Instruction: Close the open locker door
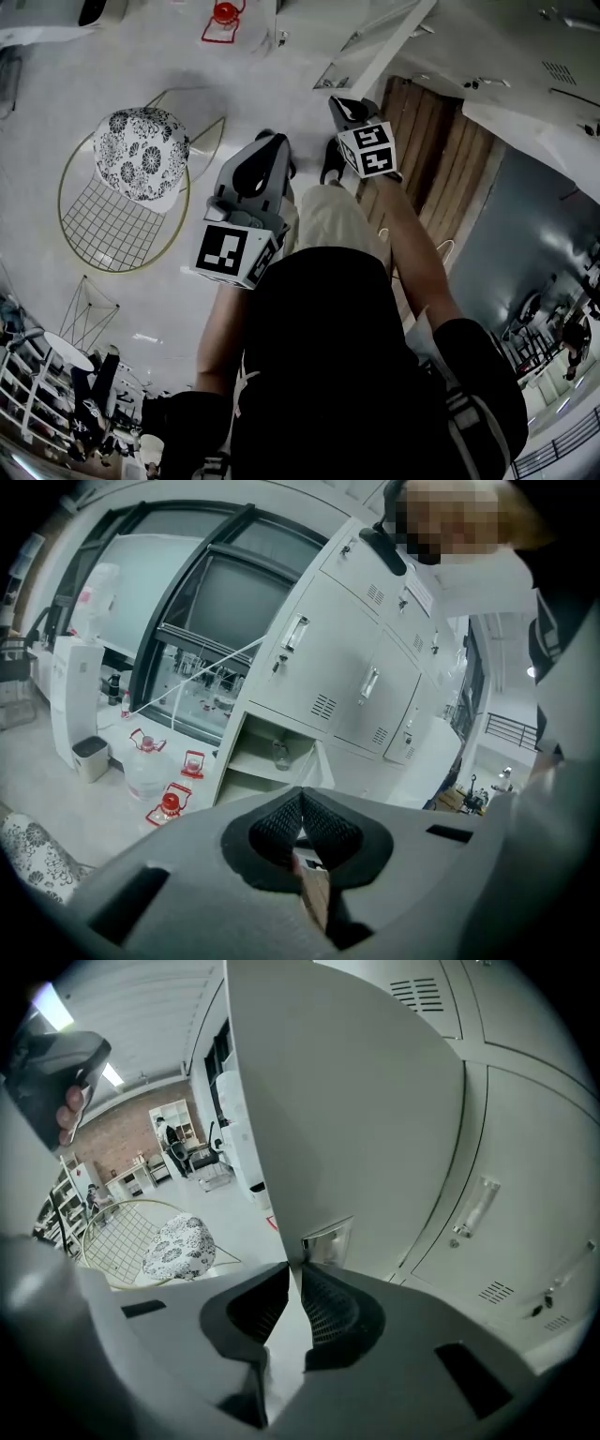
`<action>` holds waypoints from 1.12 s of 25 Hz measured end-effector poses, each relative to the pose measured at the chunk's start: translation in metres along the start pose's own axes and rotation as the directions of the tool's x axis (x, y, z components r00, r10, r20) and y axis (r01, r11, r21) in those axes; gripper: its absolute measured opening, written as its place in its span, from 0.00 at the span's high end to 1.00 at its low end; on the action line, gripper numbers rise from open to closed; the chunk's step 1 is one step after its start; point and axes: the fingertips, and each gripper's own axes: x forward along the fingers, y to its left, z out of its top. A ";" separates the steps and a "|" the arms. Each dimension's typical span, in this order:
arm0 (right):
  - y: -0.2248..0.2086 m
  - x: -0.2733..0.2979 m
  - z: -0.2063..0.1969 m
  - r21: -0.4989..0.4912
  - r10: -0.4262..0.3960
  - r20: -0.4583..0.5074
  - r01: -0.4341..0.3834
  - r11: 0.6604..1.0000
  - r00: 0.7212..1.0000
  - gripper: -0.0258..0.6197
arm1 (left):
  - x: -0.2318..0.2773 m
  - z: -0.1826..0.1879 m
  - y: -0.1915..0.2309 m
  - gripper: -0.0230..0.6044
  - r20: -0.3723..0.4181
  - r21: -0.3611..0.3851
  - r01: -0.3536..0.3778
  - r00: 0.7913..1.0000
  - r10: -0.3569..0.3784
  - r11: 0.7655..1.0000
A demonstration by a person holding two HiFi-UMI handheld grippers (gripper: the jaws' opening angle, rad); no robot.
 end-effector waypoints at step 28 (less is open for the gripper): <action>0.017 0.074 0.078 0.233 -0.120 0.044 0.107 0.967 0.992 0.89 | -0.018 0.031 0.066 0.93 0.064 -0.023 0.006 0.998 -0.005 1.000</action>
